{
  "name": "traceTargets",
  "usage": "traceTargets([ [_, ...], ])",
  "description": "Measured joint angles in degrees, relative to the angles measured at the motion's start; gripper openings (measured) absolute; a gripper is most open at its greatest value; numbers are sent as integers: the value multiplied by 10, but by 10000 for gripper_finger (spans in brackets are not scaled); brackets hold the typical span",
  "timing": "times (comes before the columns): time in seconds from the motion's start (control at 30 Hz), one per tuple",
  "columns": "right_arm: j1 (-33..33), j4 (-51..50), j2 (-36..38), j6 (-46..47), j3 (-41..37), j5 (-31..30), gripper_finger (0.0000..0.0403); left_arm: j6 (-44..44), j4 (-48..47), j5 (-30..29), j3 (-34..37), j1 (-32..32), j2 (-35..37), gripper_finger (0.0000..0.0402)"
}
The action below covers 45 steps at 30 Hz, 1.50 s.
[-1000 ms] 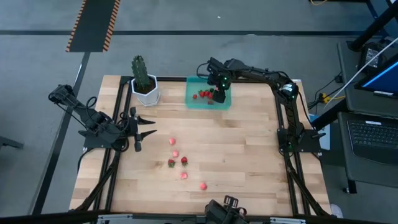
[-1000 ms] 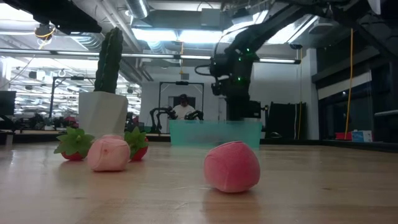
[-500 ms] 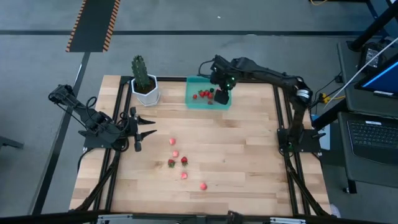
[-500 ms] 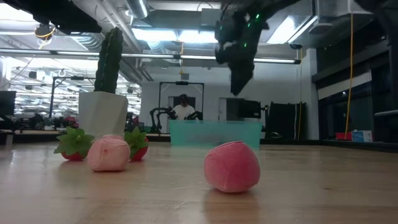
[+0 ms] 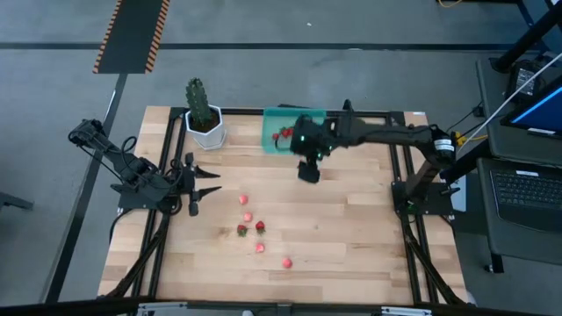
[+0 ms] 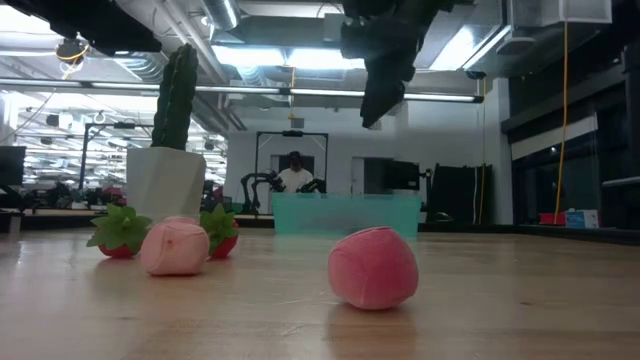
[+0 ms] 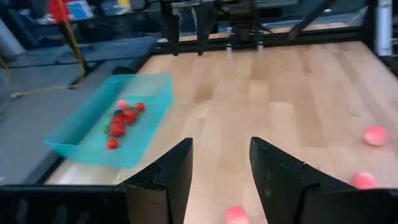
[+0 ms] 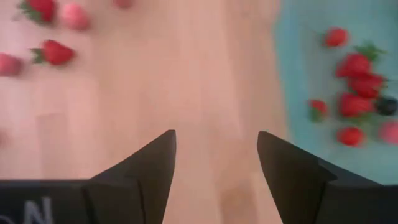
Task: Pick and placing Produce into tupperware
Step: Put the peach into the container
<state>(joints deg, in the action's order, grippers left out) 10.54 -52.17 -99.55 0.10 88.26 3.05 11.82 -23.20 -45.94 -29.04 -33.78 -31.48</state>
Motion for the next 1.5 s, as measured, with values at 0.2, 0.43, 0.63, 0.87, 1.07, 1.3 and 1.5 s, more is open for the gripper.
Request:
traceTargets([
  [0.2, -85, 80, 0, 24, -41, 0, 228, -2, 16, 66, 0, 0, 0, 152],
  [0.43, -171, 154, 0, 69, -69, -1, 228, 37, 89, 71, 0, 0, 0, 157],
  [0.63, -235, 176, 0, 105, -97, -32, 228, 90, 95, 78, 0, 16, -29, 209],
  [0.87, -280, 208, 0, 179, -132, -34, 228, 76, 99, 159, 0, 28, -122, 230],
  [1.07, -296, 272, 0, 193, -147, -35, 228, 147, 90, 169, 0, 33, -213, 228],
  [1.3, -303, 287, 0, 191, -146, -34, 228, 206, 62, 188, 0, 86, -318, 228],
  [1.5, -303, 288, 0, 175, -146, -36, 228, 238, 54, 230, 0, 142, -378, 228],
])
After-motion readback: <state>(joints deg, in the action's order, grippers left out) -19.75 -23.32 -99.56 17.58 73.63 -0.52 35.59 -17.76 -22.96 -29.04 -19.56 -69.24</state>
